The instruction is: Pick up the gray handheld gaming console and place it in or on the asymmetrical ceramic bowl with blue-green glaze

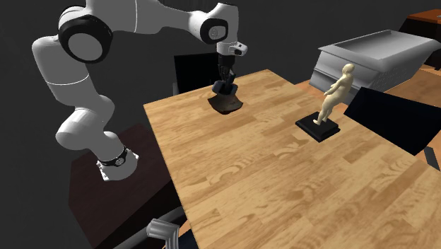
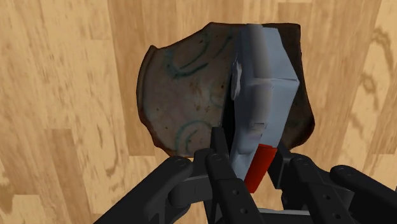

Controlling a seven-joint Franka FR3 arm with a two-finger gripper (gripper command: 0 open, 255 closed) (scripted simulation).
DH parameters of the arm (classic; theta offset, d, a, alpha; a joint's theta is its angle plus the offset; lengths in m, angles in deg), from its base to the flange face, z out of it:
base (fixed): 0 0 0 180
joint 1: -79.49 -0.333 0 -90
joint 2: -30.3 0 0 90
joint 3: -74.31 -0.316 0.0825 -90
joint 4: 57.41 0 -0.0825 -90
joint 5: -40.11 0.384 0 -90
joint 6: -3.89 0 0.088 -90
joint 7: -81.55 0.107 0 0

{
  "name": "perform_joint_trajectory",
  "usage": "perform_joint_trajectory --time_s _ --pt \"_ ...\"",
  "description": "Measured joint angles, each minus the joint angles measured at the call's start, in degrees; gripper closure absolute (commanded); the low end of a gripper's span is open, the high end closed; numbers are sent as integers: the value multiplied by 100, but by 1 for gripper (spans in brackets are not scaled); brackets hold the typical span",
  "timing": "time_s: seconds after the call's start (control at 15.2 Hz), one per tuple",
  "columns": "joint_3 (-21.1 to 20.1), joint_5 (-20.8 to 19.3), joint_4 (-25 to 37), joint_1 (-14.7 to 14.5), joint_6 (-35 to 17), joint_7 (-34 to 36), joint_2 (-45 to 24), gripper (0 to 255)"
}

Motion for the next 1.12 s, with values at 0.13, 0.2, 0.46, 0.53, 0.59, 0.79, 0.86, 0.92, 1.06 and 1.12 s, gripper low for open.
perform_joint_trajectory --time_s 0.13,0.2,0.46,0.53,0.59,0.79,0.86,0.92,1.06,1.12 --pt "2 -16 -102 -3 -123 14 -24 255" --pt "6 -13 -202 5 -214 10 -14 255" --pt "16 -59 -417 -2 -491 41 -86 255" --pt "19 -72 -427 -4 -521 45 -109 255" --pt "21 -77 -431 -4 -534 45 -119 255" --pt "22 -82 -443 -6 -553 49 -126 255" --pt "22 -82 -444 -5 -555 49 -126 255" --pt "22 -82 -445 -5 -556 49 -126 255" --pt "22 -83 -445 -5 -557 49 -126 0" --pt "22 -82 -445 -5 -557 49 -125 0"
